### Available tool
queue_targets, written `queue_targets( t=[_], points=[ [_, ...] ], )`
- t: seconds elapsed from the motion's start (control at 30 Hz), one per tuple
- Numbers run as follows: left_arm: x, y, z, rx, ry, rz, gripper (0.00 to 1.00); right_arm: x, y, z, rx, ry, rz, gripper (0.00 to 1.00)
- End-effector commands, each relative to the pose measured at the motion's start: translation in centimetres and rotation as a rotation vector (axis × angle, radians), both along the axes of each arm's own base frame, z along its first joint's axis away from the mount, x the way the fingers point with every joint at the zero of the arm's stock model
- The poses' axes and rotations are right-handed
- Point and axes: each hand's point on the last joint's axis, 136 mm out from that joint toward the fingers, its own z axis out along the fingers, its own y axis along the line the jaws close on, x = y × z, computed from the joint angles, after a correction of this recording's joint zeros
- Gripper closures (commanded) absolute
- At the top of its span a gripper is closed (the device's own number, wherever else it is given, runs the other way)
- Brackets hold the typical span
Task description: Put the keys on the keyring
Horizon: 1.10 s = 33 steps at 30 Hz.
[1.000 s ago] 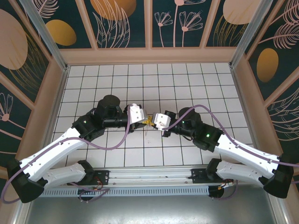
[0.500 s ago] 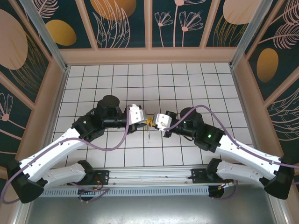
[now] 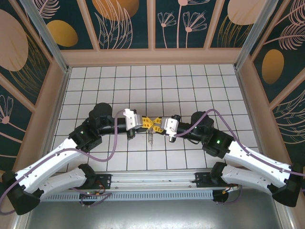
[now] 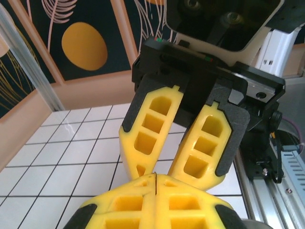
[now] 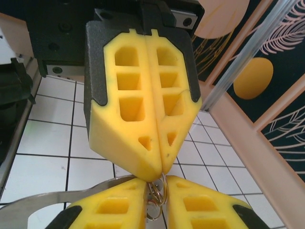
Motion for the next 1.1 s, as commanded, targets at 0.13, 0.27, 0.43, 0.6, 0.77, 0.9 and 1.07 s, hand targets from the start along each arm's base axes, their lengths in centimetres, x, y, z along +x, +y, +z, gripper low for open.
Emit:
queue_targets(
  t=[0.13, 0.27, 0.43, 0.6, 0.77, 0.9, 1.07],
  points=[
    [-2.4, -0.1, 3.3, -0.130, -0.049, -0.122, 1.00, -0.8, 0.3, 1.5, 0.067, -0.015, 0.040, 0.85],
    [-2.8, -0.2, 3.2, -0.142, -0.035, -0.153, 1.00, -1.2, 0.1, 1.8, 0.085, -0.019, 0.053, 0.92],
    [-2.4, -0.4, 2.7, -0.120, -0.031, -0.136, 1.00, -1.0, -0.1, 1.9, 0.086, -0.027, 0.042, 1.00],
    [-0.2, -0.1, 1.1, 0.007, -0.031, -0.016, 0.98, 1.3, -0.3, 1.1, 0.027, -0.025, -0.075, 1.00],
    [2.2, 0.4, -3.3, 0.229, 0.012, 0.095, 0.85, 2.5, 0.0, 0.0, -0.051, -0.009, -0.127, 1.00],
    [2.7, 0.5, -3.3, 0.261, 0.007, 0.116, 0.85, 2.4, 0.3, 0.0, -0.052, -0.009, -0.112, 1.00],
    [3.1, 0.3, -3.6, 0.278, 0.011, 0.123, 0.87, 1.9, 0.3, 0.3, -0.044, -0.016, -0.087, 1.00]
  ],
)
